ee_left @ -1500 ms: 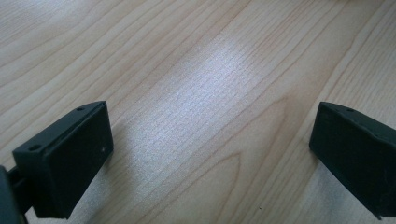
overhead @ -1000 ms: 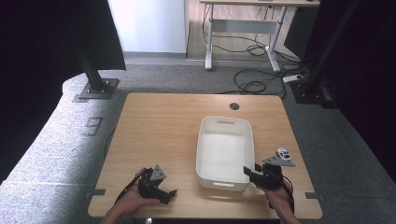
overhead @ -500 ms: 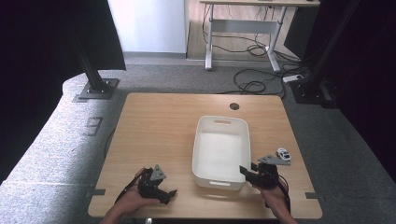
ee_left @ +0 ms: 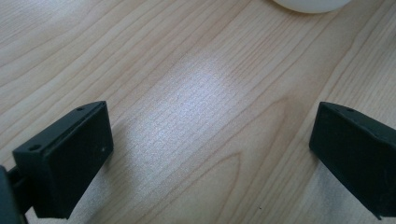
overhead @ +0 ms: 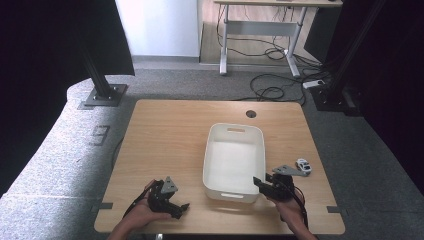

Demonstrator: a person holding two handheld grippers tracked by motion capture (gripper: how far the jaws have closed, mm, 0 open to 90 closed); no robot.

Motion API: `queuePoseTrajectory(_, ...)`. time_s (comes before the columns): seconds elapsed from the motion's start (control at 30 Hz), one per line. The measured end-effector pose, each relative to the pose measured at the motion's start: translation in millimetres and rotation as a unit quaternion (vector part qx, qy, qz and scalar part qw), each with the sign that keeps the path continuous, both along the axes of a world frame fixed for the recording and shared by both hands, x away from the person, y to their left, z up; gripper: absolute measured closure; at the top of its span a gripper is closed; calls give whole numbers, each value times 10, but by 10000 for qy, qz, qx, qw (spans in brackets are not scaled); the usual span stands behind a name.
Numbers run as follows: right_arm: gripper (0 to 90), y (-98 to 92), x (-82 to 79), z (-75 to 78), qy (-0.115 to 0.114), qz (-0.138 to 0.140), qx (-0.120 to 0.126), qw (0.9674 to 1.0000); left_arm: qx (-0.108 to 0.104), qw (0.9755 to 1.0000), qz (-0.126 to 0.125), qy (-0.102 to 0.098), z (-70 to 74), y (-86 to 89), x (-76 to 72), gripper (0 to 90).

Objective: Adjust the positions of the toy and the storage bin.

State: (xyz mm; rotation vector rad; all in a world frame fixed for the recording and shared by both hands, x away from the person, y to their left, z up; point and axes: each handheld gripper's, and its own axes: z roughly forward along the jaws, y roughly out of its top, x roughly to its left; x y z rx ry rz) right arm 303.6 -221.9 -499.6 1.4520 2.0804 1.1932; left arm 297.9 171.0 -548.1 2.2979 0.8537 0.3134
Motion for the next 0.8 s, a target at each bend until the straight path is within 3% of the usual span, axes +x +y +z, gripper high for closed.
queuePoseTrajectory(0.8,518,145,86,-11,-7,31,33,10000,1,10000,6,4,1,-1,-1,0)
